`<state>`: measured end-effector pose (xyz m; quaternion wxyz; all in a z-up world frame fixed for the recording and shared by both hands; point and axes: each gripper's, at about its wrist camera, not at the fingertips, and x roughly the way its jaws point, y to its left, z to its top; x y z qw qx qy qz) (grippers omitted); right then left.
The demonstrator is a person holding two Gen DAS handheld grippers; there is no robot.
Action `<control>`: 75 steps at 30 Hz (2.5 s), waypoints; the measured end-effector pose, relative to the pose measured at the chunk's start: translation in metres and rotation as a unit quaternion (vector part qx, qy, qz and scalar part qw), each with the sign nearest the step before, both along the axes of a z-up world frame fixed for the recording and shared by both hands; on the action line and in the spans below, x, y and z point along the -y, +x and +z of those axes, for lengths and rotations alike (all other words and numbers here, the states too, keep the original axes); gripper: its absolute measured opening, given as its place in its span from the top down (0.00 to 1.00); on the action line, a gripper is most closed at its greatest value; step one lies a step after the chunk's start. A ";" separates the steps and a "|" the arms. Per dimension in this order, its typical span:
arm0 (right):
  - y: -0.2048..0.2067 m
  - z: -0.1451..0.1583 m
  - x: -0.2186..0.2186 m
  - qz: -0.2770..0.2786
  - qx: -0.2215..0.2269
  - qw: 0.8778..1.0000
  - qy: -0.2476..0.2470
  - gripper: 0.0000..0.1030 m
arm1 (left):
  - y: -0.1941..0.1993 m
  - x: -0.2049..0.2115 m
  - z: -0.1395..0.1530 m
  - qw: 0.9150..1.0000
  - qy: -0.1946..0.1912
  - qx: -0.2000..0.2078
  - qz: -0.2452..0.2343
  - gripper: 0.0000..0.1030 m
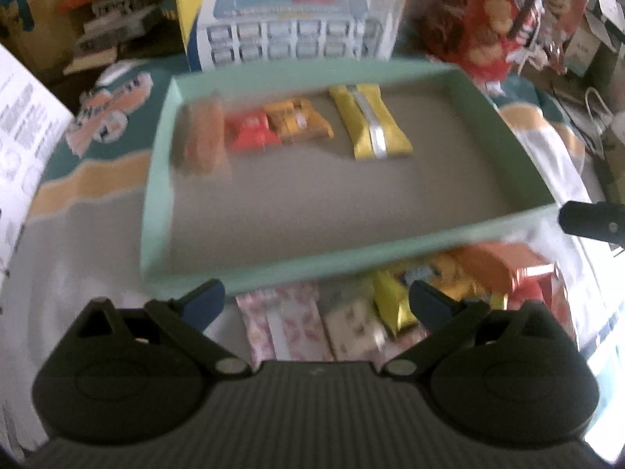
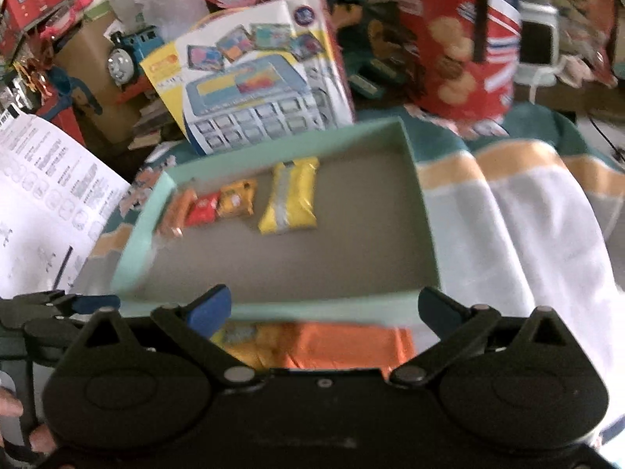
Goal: Organize snacks
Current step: 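Grasp the red-orange chips bag with the right tool while the left tool grasps a yellow stick snack, then carry both snacks into the box and open both tools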
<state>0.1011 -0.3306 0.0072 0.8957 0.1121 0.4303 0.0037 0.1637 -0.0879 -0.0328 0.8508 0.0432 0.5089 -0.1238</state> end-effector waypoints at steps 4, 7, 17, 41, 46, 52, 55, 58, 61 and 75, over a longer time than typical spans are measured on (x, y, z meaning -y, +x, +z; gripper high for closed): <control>-0.025 -0.013 0.014 -0.019 -0.017 1.000 -0.001 0.00 | -0.013 0.002 -0.011 1.000 0.004 -0.014 -0.003 0.00; -0.043 -0.020 0.023 -0.034 -0.022 0.999 0.014 0.00 | -0.021 0.005 -0.017 1.000 0.000 -0.030 -0.005 0.00; -0.093 -0.047 0.008 -0.026 -0.048 0.995 0.081 0.00 | -0.052 0.023 -0.031 0.998 0.034 -0.034 -0.046 0.00; -0.125 -0.061 0.021 -0.066 -0.022 0.993 0.093 0.45 | -0.048 0.067 -0.015 0.996 0.034 -0.006 -0.080 0.03; -0.131 -0.061 0.034 -0.088 -0.014 0.991 0.097 0.45 | -0.050 0.093 -0.013 0.994 0.032 0.005 -0.103 0.25; -0.138 -0.062 0.040 -0.105 -0.001 0.989 0.105 0.45 | -0.045 0.118 -0.023 0.992 0.025 -0.006 -0.121 0.53; -0.140 -0.064 0.043 -0.111 0.001 0.988 0.109 0.45 | -0.041 0.120 -0.031 0.993 0.036 -0.002 -0.113 0.70; -0.142 -0.066 0.045 -0.116 0.000 0.987 0.111 0.45 | -0.044 0.116 -0.031 0.992 0.031 -0.008 -0.121 0.87; -0.143 -0.068 0.047 -0.119 0.000 0.986 0.113 0.45 | -0.051 0.105 -0.029 0.991 0.020 -0.021 -0.127 0.87; -0.137 -0.074 0.040 -0.112 -0.005 0.986 0.127 0.45 | -0.054 0.120 -0.030 0.988 0.056 -0.001 -0.144 0.66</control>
